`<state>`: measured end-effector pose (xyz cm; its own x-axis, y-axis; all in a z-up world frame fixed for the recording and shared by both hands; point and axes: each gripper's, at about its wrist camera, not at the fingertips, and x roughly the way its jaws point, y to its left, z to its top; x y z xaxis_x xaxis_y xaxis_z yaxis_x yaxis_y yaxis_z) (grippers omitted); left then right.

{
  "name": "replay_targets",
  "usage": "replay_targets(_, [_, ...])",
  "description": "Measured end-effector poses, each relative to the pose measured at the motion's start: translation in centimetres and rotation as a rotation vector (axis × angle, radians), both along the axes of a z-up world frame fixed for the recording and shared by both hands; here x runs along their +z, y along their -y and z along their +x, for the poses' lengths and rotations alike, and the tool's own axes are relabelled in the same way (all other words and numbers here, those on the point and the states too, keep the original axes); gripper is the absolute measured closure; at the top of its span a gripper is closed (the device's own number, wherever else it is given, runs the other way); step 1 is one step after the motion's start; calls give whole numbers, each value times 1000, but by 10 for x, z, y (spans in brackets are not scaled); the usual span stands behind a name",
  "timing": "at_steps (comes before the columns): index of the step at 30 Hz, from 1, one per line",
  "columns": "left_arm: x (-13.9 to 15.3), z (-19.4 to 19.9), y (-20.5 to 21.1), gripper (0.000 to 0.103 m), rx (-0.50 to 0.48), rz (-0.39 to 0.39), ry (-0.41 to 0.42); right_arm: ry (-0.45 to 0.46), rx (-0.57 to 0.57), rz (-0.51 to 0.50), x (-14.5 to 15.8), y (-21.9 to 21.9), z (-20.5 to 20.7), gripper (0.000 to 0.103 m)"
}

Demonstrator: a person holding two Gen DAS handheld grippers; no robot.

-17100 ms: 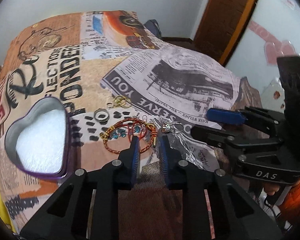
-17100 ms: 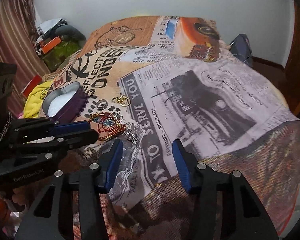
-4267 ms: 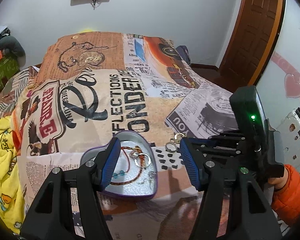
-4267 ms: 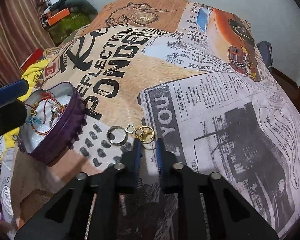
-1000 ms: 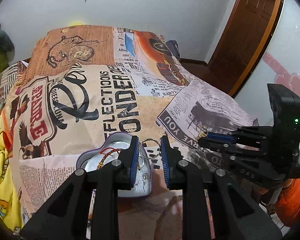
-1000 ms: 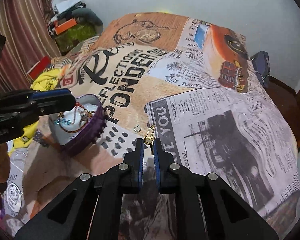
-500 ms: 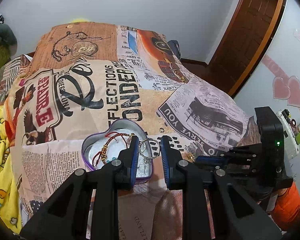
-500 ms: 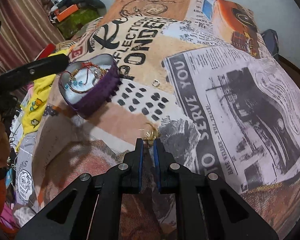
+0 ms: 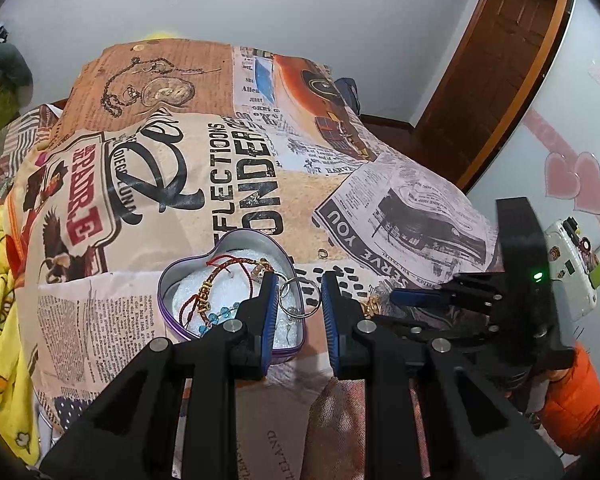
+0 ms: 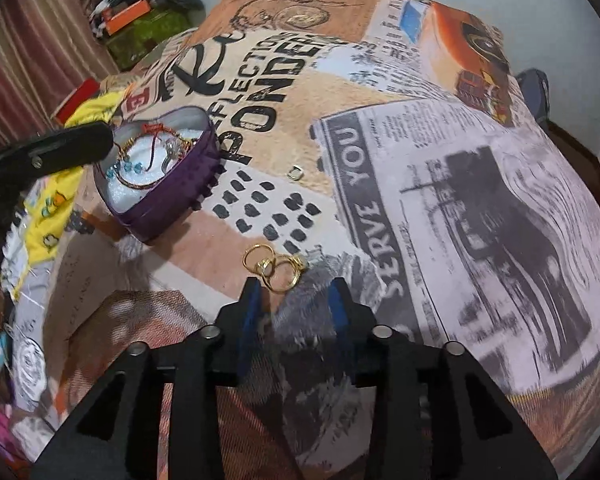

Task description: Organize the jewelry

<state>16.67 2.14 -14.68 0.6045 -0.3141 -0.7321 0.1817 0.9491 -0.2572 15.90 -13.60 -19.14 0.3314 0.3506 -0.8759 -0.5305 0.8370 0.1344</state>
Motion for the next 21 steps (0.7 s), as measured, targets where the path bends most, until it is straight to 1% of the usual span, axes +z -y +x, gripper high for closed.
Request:
replay_targets(3, [-1, 1, 0, 82, 0, 6, 1, 30, 18, 2, -3, -4, 2, 70])
replay_targets(6, [-2, 1, 0, 82, 2, 2, -3, 26, 18, 25, -5, -2, 7, 71])
replay_targets(7, [-2, 2, 0, 82, 2, 1, -5, 28, 18, 26, -4, -2, 7, 72])
replay_targets(9, [-3, 2, -1, 82, 3, 1, -5, 39, 21, 20, -4, -1, 5, 79])
replay_targets(16, [1, 1, -2, 82, 7, -1, 7, 48, 5, 22, 1, 2, 1, 79])
replay_targets(19, [6, -2, -3, 82, 9, 2, 19, 62, 1, 25, 7, 3, -2, 79])
replay_targets(21, [9, -4, -4, 82, 14, 7, 28, 82, 0, 37, 17, 4, -5, 79])
